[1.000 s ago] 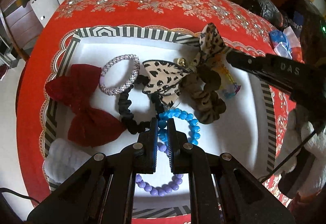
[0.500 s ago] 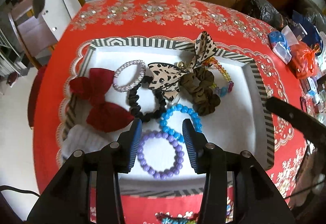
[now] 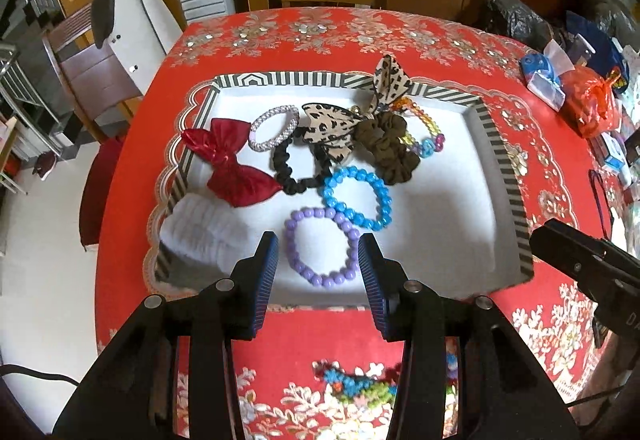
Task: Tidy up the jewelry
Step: 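Withdraw both open tools from the tray to the remaining beaded bracelets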
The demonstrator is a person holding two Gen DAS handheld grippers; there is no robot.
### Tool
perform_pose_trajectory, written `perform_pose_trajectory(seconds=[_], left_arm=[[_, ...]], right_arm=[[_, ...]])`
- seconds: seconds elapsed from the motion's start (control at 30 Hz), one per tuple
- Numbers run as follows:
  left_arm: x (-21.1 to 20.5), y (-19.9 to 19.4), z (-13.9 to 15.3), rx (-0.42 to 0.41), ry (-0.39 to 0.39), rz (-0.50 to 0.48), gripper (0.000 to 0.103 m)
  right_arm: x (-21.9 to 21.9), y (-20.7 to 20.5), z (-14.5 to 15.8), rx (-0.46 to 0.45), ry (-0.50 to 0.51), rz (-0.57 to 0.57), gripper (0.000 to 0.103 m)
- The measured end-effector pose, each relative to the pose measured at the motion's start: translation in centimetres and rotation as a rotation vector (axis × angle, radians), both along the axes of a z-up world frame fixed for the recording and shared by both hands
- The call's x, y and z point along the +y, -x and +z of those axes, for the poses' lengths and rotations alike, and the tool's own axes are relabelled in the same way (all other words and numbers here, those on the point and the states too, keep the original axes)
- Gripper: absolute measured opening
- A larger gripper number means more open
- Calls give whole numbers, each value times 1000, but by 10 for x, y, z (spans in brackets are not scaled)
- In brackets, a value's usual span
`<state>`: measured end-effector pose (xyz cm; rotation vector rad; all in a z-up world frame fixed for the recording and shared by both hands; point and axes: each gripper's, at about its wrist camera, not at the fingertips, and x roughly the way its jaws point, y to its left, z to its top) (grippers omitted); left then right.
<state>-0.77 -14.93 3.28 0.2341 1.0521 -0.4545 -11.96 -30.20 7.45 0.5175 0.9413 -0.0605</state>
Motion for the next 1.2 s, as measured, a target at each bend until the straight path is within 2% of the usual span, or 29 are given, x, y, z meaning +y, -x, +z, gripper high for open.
perform_pose_trajectory(seconds=[0.23,0.33,0.43,0.83,1.03,1.2], left_arm=[[10,30,6,-28,-11,5,41],[14,42,7,-34,-15,8,47],[19,55,8,-36,-10,14,48],[39,98,15,-52,-2,35,54],[53,106,11,-4,30,53,55],[81,101,2,77,74,133,55]], right_arm=[[14,34,-3,18,-4,16,41],[20,47,-2,18,-4,22,41],[25,58,1,16,-4,31,41],[50,85,0,31,12,103,42],[53,95,-7,59,26,115,43],[55,96,-26,105,20,124,43]])
